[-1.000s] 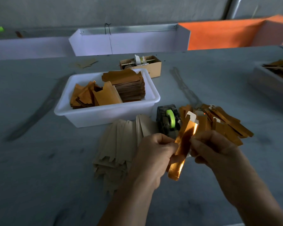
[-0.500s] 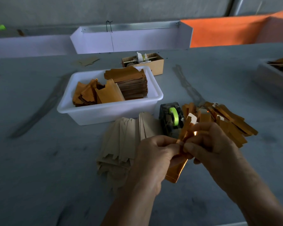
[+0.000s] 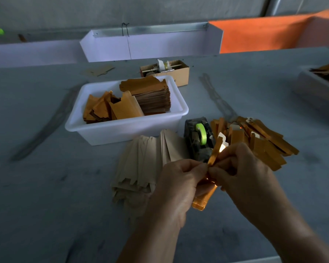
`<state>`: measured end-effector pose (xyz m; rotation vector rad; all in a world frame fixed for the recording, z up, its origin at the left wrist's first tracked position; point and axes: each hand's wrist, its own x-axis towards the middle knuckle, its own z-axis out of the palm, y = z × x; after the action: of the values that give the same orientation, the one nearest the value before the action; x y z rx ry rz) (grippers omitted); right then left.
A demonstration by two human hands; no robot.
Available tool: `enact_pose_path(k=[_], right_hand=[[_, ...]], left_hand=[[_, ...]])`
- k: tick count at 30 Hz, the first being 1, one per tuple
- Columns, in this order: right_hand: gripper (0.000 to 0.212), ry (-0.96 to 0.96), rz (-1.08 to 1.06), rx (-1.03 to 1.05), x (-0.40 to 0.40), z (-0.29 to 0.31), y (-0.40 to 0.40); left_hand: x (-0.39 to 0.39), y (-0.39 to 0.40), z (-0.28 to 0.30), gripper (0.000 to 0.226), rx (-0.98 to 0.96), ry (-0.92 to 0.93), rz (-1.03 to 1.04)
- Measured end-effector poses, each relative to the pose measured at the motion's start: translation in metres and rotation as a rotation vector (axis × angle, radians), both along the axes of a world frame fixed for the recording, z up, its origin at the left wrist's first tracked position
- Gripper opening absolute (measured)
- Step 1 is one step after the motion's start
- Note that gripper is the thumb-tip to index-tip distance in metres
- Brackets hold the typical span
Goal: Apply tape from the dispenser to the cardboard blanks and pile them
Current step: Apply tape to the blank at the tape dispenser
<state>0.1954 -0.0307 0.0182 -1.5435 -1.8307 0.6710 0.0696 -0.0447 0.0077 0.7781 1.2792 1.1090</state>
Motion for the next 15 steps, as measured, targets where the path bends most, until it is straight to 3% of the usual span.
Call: enact_pose_path(k=[7, 15], right_hand=[[0.023, -0.111, -0.071, 0.019, -0.005, 0.008, -0.005], [0.037, -0.35, -0.128, -0.056, -0.007, 0.017, -0.008]], left_hand=[[0.009, -0.005, 0.004, 0.031, 0.057, 0.148, 0.062], [0.01, -0.008, -0.002, 0.025, 0.003, 0.151, 0.047]])
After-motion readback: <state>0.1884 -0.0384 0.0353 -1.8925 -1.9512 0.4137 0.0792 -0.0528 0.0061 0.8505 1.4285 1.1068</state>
